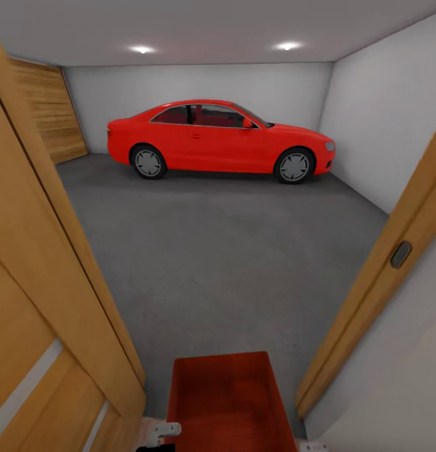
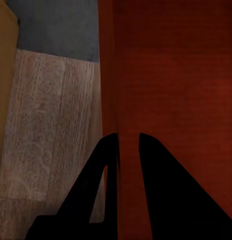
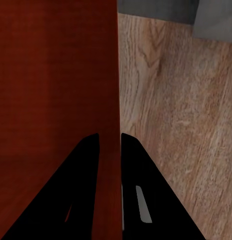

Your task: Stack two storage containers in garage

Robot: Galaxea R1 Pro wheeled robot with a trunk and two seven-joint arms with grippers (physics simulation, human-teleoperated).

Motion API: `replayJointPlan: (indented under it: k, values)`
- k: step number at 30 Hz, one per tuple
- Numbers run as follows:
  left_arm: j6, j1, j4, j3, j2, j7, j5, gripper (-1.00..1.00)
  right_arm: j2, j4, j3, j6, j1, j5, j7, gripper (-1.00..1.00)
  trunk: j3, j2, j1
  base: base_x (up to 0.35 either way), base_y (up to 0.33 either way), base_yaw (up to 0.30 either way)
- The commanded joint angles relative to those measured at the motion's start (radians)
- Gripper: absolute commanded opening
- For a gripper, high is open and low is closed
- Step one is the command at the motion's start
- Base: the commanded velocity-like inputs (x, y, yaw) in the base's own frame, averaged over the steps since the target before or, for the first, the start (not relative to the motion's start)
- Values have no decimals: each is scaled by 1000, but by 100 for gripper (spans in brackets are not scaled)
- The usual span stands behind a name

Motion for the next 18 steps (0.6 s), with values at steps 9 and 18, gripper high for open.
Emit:
replayJointPlan:
  k: [9, 18]
  values:
    - [-48, -1, -5, -38, 39, -1, 13, -100, -2, 2, 13, 10, 0, -26, 21, -100, -1, 0, 0, 260, 0, 0]
    - [-48, -1, -5, -38, 39, -2, 13, -100, -2, 1, 13, 10, 0, -26, 21, -100, -1, 0, 0, 265, 0, 0]
